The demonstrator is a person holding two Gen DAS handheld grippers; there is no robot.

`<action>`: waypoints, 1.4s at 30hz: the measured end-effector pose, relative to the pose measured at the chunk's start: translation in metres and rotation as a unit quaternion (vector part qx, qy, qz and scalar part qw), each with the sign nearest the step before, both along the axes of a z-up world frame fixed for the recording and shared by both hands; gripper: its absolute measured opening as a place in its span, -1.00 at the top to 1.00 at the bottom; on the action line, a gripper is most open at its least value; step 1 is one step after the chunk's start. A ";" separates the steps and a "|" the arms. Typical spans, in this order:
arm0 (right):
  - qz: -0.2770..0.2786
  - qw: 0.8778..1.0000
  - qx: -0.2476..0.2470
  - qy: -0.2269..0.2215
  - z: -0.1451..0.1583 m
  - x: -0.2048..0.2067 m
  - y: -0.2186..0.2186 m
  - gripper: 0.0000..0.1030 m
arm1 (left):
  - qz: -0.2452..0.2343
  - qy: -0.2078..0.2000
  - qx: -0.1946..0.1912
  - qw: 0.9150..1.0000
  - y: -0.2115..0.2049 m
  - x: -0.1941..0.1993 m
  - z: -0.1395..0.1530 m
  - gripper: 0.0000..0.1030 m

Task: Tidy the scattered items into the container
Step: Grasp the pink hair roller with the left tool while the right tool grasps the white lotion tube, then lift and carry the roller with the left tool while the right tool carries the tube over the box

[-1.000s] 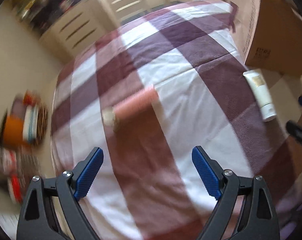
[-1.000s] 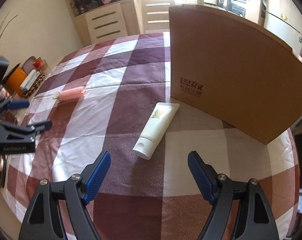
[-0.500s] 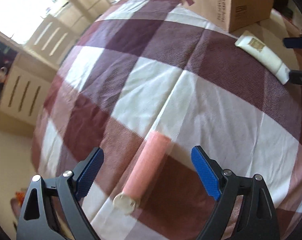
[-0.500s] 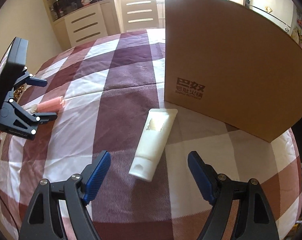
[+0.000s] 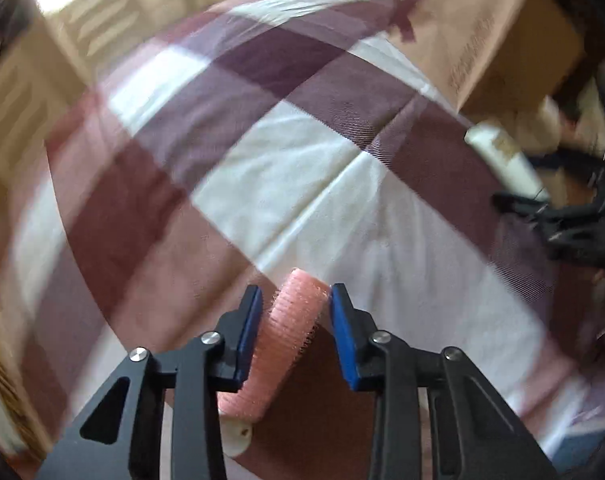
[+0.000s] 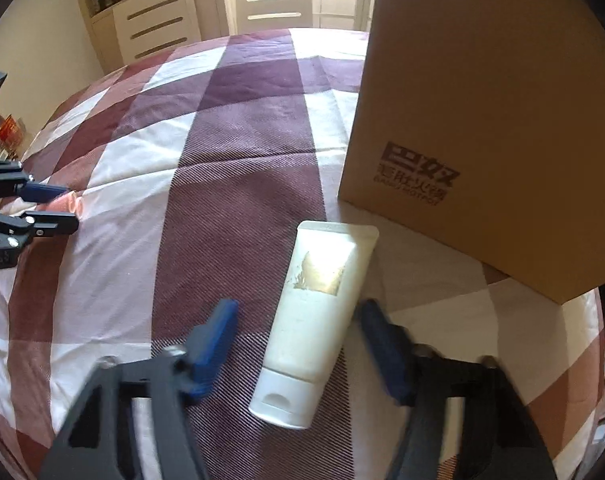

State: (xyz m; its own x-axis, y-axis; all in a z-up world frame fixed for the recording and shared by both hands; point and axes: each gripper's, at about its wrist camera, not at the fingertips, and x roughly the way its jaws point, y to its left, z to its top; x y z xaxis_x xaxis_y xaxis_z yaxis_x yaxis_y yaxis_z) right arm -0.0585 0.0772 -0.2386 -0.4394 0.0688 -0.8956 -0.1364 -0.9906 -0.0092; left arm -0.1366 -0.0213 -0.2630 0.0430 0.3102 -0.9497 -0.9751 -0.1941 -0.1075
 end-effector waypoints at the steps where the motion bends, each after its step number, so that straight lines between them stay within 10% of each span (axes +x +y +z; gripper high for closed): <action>1: 0.008 1.000 -0.003 -0.003 0.001 0.001 0.001 0.23 | 0.024 -0.023 0.004 0.999 -0.006 -0.003 0.001 0.33; 7: 0.048 0.993 -0.094 -0.056 0.007 0.016 0.012 0.35 | 0.163 -0.111 0.030 0.980 -0.060 0.010 0.010 0.37; 14: 0.143 0.979 -0.101 -0.104 0.008 0.058 -0.001 0.32 | 0.294 -0.101 -0.016 0.950 -0.113 0.065 0.000 0.36; 16: 0.155 0.980 -0.077 -0.097 0.005 0.064 -0.006 0.32 | 0.292 -0.075 -0.031 0.953 -0.118 0.079 -0.004 0.29; 19: 0.164 0.981 -0.059 -0.086 0.002 0.068 -0.011 0.13 | 0.274 -0.034 -0.051 0.960 -0.120 0.091 -0.003 -0.44; 22: 0.172 0.981 -0.050 -0.072 0.001 0.070 -0.015 0.03 | 0.246 0.006 -0.073 0.967 -0.121 0.100 -0.004 -0.48; 27: 0.211 0.976 -0.004 -0.058 -0.001 0.074 -0.028 0.10 | 0.243 0.001 -0.081 0.967 -0.125 0.109 -0.006 -0.02; 29: 0.204 0.977 -0.014 -0.066 0.002 0.076 -0.021 0.35 | 0.257 -0.017 -0.076 0.963 -0.126 0.110 -0.002 0.51; 35: 0.153 0.980 -0.091 -0.094 0.013 0.079 0.009 0.35 | 0.345 -0.106 -0.050 0.931 -0.134 0.117 0.012 0.52; 42: 0.137 0.987 -0.087 -0.008 0.093 0.086 0.030 0.35 | 0.353 -0.029 -0.005 0.935 -0.080 0.143 0.082 0.52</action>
State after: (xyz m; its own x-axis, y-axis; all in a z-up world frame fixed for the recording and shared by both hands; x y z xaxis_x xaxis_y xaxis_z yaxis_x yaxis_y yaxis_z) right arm 0.0278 0.1072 -0.1454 -0.4053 -0.2060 -0.8907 0.1363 -0.9770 0.1639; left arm 0.0061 -0.1017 -0.1808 -0.1182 0.2718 -0.9551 -0.5970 -0.7880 -0.1503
